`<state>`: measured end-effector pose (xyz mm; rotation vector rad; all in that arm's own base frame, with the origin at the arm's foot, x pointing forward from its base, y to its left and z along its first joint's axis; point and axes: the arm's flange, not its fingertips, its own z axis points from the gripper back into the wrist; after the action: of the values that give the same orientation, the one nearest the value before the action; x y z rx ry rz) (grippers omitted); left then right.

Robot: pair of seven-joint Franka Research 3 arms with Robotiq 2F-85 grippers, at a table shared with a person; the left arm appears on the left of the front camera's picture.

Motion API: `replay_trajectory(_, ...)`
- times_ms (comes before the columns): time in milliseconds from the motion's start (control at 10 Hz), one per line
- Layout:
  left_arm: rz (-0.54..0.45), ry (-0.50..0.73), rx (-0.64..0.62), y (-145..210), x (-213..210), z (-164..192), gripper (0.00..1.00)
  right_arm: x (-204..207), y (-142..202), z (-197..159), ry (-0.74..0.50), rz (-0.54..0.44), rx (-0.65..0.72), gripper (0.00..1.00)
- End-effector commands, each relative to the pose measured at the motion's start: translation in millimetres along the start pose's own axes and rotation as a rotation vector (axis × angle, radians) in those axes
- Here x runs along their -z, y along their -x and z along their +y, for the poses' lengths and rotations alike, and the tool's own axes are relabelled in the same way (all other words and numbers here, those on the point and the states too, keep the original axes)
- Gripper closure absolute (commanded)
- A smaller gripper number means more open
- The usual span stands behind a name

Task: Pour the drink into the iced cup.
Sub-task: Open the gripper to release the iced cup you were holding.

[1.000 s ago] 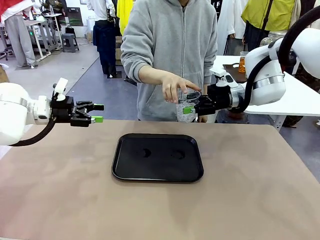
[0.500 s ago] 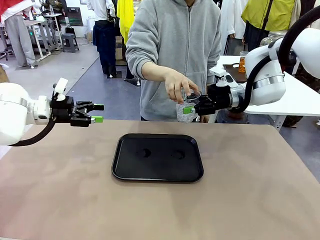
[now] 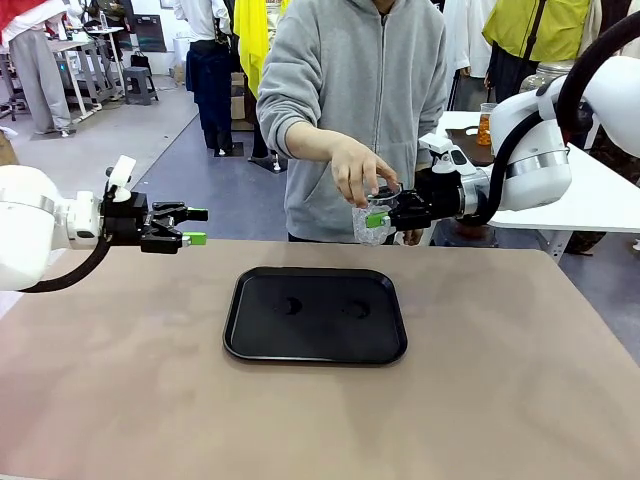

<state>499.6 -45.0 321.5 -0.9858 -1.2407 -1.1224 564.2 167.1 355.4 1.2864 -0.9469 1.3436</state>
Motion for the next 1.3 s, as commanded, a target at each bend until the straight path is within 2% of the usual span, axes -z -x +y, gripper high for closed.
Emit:
replay_trajectory(0, -0.003, 0.004, -0.002, -2.3, 0.2, 0.3, 0.0, 1.9, -4.9, 2.5, 0.006, -0.027, 0.001, 0.29)
replay_trajectory(1000, -0.003, 0.004, -0.002, -2.3, 0.2, 0.3, 0.0, 1.9, -4.9, 2.5, 0.006, -0.027, 0.001, 0.29)
replay_trajectory(1100, -0.003, 0.004, -0.002, -2.3, 0.2, 0.3, 0.0, 0.1, -0.2, 0.1, -0.001, -0.001, 0.0, 0.29)
replay_trajectory(1200, -0.003, 0.004, -0.002, -2.3, 0.2, 0.3, 0.0, -4.8, 0.4, 3.0, -0.014, -0.017, 0.0, 0.09)
